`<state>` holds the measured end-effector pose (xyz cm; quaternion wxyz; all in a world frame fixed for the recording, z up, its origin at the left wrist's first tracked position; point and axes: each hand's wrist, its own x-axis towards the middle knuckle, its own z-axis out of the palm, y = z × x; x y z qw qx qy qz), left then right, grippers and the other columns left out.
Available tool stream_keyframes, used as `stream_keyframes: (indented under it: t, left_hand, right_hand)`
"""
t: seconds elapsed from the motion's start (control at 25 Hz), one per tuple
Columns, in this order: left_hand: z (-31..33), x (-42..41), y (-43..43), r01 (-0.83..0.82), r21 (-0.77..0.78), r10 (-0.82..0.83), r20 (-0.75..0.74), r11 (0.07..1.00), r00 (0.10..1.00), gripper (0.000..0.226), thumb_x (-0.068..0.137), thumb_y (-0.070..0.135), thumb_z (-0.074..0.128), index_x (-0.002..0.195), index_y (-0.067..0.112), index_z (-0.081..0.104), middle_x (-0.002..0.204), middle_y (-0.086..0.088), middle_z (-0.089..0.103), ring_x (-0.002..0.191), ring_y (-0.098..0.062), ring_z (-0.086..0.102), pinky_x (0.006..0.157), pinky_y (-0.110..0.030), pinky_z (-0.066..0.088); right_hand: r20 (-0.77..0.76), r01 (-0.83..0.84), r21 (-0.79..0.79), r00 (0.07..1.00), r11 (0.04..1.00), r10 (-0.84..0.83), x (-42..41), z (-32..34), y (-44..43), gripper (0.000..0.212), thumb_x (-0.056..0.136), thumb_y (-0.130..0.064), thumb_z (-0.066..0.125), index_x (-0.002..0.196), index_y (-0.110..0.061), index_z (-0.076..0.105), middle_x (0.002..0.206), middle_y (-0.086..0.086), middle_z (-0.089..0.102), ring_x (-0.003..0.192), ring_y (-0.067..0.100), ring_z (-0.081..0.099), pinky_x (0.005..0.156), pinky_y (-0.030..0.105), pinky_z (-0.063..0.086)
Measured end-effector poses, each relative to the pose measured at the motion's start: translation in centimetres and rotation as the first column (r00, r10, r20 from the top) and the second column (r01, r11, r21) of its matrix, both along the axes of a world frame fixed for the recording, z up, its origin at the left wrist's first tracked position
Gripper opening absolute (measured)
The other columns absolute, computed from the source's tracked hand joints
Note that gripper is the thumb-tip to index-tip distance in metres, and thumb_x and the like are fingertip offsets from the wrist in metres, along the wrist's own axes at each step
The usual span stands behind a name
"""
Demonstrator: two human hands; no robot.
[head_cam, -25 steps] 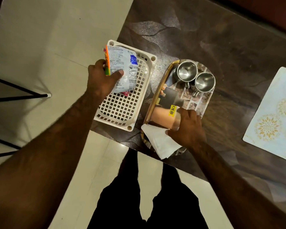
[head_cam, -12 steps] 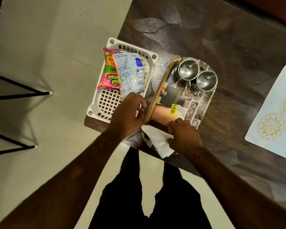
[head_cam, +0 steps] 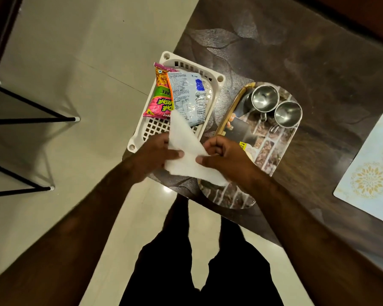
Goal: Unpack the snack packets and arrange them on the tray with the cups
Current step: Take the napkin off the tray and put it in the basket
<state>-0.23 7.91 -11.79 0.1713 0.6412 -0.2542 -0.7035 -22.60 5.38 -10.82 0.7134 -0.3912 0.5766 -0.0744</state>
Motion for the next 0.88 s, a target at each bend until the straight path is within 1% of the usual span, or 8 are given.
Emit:
stream_keyframes:
  t: [0.12, 0.28, 0.44, 0.52, 0.56, 0.64, 0.76, 0.88]
  left_hand:
    - [-1.1, 3.0, -1.0, -0.123, 0.019, 0.113, 0.28, 0.992, 0.953, 0.04, 0.079, -0.002, 0.061, 0.118, 0.011, 0.062, 0.114, -0.014, 0.07, 0.108, -0.042, 0.064, 0.082, -0.043, 0.055]
    - [-1.9, 4.7, -2.2, 0.096, 0.041, -0.103, 0.532, 0.995, 0.841, 0.05, 0.086, 0.009, 0.061, 0.134, 0.008, 0.047, 0.128, -0.012, 0.058, 0.109, -0.03, 0.057, 0.083, -0.037, 0.05]
    - [-0.6, 2.8, -2.8, 0.425, 0.015, -0.22, 0.872, 0.905, 0.438, 0.053, 0.079, 0.013, 0.064, 0.13, 0.004, 0.049, 0.125, -0.02, 0.052, 0.113, -0.04, 0.053, 0.093, -0.047, 0.047]
    - [0.8, 1.4, -2.8, 0.464, -0.035, -0.085, 0.968, 0.885, 0.235, 0.049, 0.075, 0.012, 0.061, 0.122, 0.004, 0.05, 0.119, -0.021, 0.052, 0.107, -0.041, 0.052, 0.087, -0.049, 0.045]
    - [1.5, 0.3, -2.8, 0.474, -0.112, 0.009, 0.977, 0.873, 0.214, 0.046, 0.073, 0.011, 0.059, 0.118, 0.004, 0.052, 0.116, -0.02, 0.052, 0.103, -0.041, 0.052, 0.084, -0.048, 0.045]
    - [2.7, -2.5, -2.9, 0.501, -0.31, 0.119, 0.919, 0.808, 0.377, 0.039, 0.075, 0.007, 0.058, 0.114, 0.003, 0.055, 0.112, -0.021, 0.054, 0.099, -0.04, 0.054, 0.082, -0.046, 0.044]
    - [3.2, -7.9, -4.1, 0.505, -0.413, -0.095, 0.696, 0.758, 0.711, 0.046, 0.078, 0.006, 0.065, 0.122, 0.01, 0.052, 0.119, -0.013, 0.051, 0.105, -0.03, 0.054, 0.084, -0.041, 0.049]
    - [2.3, -13.2, -8.2, 0.668, -0.373, -0.266, 0.71, 0.644, 0.653, 0.064, 0.075, 0.008, 0.063, 0.136, 0.016, 0.044, 0.127, -0.013, 0.046, 0.115, -0.034, 0.051, 0.088, -0.047, 0.049]
  right_hand:
    - [-0.028, -0.002, -0.007, 1.0, 1.0, 0.002, 0.0, -0.8, 0.2, 0.03, 0.09, -0.002, 0.081, 0.112, -0.017, 0.068, 0.11, 0.013, 0.072, 0.095, 0.025, 0.069, 0.074, 0.027, 0.055]
    - [-0.1, -0.001, -0.029, 0.995, 1.0, -0.002, -2.3, -2.0, 1.2, 0.027, 0.094, 0.005, 0.07, 0.103, -0.021, 0.07, 0.099, 0.008, 0.071, 0.089, 0.018, 0.067, 0.067, 0.024, 0.052]
    - [-0.246, 0.004, -0.074, 0.969, 0.997, -0.022, -4.3, -2.9, 1.9, 0.028, 0.09, 0.005, 0.064, 0.107, -0.012, 0.076, 0.104, 0.021, 0.078, 0.088, 0.036, 0.073, 0.068, 0.029, 0.054]
    - [-0.328, 0.026, -0.123, 0.942, 0.992, -0.065, -5.4, -2.6, 1.7, 0.029, 0.089, 0.001, 0.064, 0.097, -0.023, 0.077, 0.094, 0.008, 0.078, 0.08, 0.026, 0.073, 0.068, 0.034, 0.058]
    - [-0.368, 0.048, -0.157, 0.924, 0.986, -0.103, -6.1, -2.3, 1.4, 0.029, 0.089, 0.0, 0.063, 0.092, -0.026, 0.075, 0.091, 0.002, 0.076, 0.081, 0.025, 0.074, 0.072, 0.039, 0.061]
    - [-0.442, 0.084, -0.271, 0.874, 0.959, -0.201, -7.8, -1.8, 0.5, 0.027, 0.087, -0.007, 0.06, 0.085, -0.032, 0.07, 0.086, -0.006, 0.073, 0.086, 0.03, 0.075, 0.082, 0.048, 0.064]
    - [-0.502, 0.158, -0.44, 0.773, 0.884, -0.388, -10.7, -1.0, -1.2, 0.014, 0.078, -0.03, 0.055, 0.087, -0.04, 0.059, 0.081, -0.015, 0.067, 0.078, 0.017, 0.071, 0.079, 0.039, 0.062]
    - [-0.541, 0.165, -0.516, 0.698, 0.841, -0.469, -13.5, -1.3, -3.1, 0.047, 0.071, -0.039, 0.068, 0.116, -0.042, 0.054, 0.111, -0.012, 0.06, 0.089, 0.0, 0.061, 0.087, 0.027, 0.056]
